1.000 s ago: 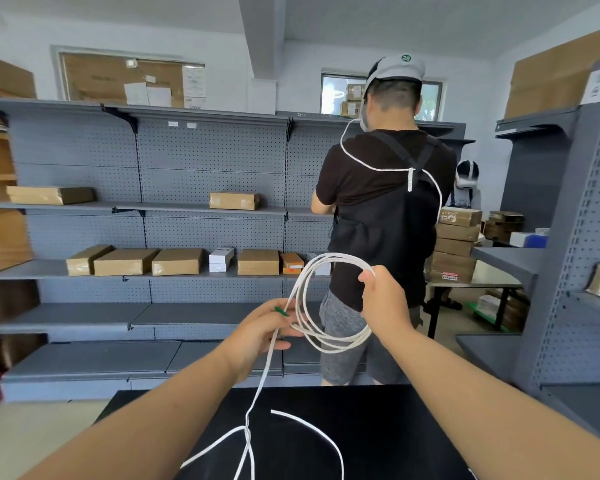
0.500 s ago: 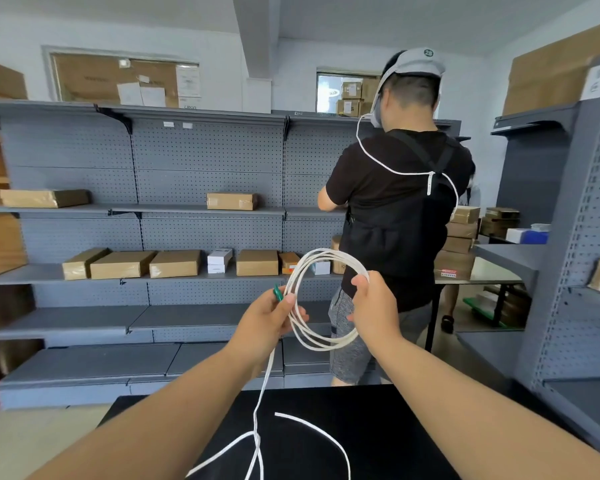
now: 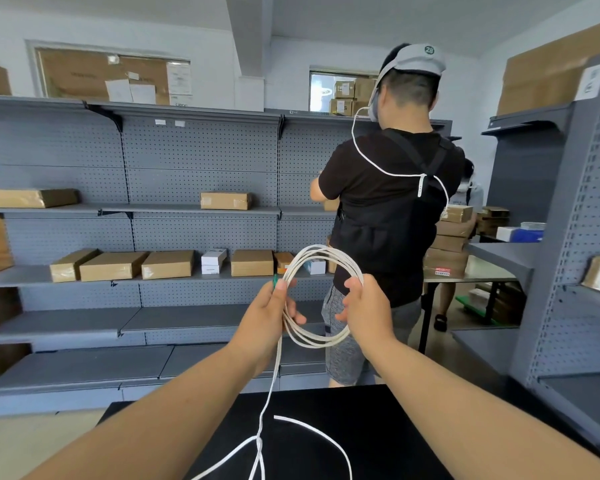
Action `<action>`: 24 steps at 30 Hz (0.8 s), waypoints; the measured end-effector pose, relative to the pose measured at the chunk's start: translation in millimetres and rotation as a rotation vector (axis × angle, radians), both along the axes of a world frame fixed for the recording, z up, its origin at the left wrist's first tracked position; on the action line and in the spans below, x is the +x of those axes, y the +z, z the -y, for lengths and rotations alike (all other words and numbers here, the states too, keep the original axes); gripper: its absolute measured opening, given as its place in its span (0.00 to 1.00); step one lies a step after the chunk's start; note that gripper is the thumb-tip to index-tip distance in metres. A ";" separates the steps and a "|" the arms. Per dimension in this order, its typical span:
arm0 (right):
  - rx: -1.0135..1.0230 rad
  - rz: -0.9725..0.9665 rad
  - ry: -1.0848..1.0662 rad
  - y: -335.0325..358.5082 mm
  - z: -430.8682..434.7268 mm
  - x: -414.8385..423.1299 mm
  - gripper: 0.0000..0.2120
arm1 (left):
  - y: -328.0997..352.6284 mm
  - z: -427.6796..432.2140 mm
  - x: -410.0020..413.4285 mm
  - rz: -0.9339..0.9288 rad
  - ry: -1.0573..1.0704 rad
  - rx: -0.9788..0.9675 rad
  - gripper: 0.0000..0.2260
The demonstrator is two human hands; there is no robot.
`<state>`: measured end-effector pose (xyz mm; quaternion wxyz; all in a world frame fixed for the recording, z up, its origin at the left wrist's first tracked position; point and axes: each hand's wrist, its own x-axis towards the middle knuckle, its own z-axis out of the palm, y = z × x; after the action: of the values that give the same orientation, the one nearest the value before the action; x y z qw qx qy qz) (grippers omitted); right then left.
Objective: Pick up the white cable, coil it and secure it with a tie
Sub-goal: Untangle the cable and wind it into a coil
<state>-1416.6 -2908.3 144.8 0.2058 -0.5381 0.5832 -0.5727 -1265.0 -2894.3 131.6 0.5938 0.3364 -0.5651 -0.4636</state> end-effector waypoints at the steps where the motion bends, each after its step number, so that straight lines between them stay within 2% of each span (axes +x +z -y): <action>1: -0.001 -0.001 0.009 -0.6 0.4 -0.1 0.09 | 0.8 0.6 -0.6 -0.020 -0.009 0.003 0.14; 5: -0.009 -0.023 0.059 -0.8 0.8 0.5 0.11 | 6.0 3.0 -0.9 -0.085 -0.041 0.019 0.14; 8: -0.024 -0.076 0.081 2.3 2.0 -0.7 0.06 | 9.6 3.9 -0.2 -0.024 -0.004 -0.003 0.14; 15: -0.100 -0.325 0.150 20.0 -0.9 -1.4 0.14 | 19.4 6.2 10.5 0.308 0.062 -0.081 0.11; 20: -0.151 -0.558 0.277 28.9 -6.2 0.3 0.15 | 29.8 9.4 18.9 0.654 0.149 -0.187 0.11; 24: -0.139 -0.609 0.263 28.4 -6.4 -1.9 0.12 | 30.1 3.6 20.6 0.555 0.079 -0.134 0.20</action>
<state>-1418.6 -2901.9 173.2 0.0570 -0.7680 0.5028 -0.3925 -1244.4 -2897.9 161.7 0.4549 0.4322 -0.7220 -0.2916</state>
